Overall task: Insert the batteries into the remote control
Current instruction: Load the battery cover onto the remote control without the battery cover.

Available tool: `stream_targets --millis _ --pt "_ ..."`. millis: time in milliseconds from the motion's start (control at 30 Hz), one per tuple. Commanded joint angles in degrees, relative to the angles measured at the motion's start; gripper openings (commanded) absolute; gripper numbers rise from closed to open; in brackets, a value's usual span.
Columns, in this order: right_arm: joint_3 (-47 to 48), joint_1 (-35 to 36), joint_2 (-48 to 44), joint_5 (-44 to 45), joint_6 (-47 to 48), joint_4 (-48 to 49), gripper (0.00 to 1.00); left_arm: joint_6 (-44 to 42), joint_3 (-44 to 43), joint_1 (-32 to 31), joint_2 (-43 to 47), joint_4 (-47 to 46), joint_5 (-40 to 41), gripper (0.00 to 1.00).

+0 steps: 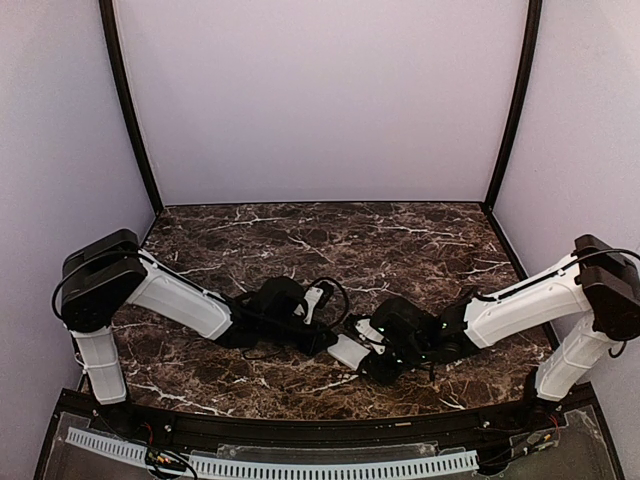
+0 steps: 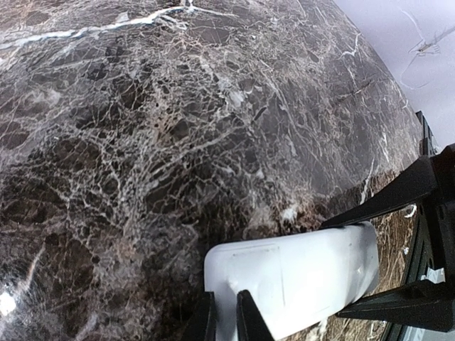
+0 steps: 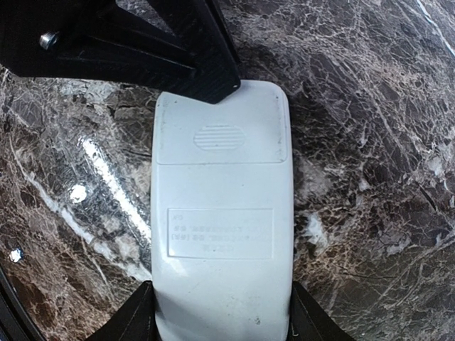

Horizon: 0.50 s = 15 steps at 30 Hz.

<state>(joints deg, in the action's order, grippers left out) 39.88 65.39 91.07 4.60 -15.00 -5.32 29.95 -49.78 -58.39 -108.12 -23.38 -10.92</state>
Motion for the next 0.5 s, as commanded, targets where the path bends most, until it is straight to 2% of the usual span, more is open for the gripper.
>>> stream_targets --millis 0,133,267,400,467 --pt "-1.57 0.44 4.98 -1.27 -0.73 -3.43 0.01 2.46 2.43 -6.27 -5.90 4.26 -19.88 0.09" --pt "-1.32 0.42 5.13 -1.07 -0.48 -3.53 0.02 3.72 4.02 -5.70 -3.97 2.77 -18.91 0.11" --pt "-0.55 0.29 5.39 -0.59 0.21 -3.93 0.07 4.79 7.95 -2.36 1.23 0.28 -15.99 0.21" --pt "0.43 0.36 5.85 -0.97 2.21 -3.87 0.09 3.07 10.81 1.36 8.58 3.16 -11.67 0.37" --pt "1.04 0.35 5.85 -1.39 4.03 -3.62 0.09 2.61 11.75 3.10 11.72 4.59 -9.57 0.39"
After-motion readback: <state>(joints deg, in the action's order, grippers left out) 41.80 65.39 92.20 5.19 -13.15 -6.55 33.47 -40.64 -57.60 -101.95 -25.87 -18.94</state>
